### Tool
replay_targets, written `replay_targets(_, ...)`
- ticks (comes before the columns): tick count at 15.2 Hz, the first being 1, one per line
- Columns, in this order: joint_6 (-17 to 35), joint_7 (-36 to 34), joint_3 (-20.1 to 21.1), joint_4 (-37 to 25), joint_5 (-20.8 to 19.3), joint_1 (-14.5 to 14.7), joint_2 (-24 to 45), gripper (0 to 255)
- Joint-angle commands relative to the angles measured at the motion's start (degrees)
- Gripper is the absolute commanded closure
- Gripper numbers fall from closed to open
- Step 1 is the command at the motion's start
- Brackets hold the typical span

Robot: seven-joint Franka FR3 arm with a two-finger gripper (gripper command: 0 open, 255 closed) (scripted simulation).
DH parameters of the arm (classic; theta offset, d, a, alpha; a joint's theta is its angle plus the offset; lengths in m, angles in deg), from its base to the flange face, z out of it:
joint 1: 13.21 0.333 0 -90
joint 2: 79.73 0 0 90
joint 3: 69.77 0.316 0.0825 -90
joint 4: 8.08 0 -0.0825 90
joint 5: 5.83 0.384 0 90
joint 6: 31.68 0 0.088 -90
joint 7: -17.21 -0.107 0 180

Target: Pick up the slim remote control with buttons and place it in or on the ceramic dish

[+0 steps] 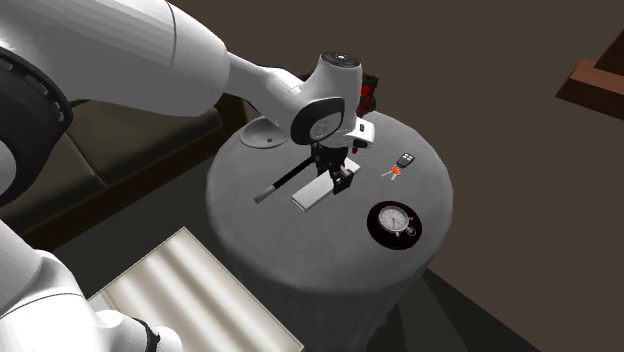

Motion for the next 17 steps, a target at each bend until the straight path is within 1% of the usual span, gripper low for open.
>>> replay_targets(1,-1.4,-0.3,0.0,-0.5,-0.2,0.1,-0.9,255)
replay_targets(17,-13.0,-1.1,-0.1,-6.8,-1.1,0.2,-6.2,255)
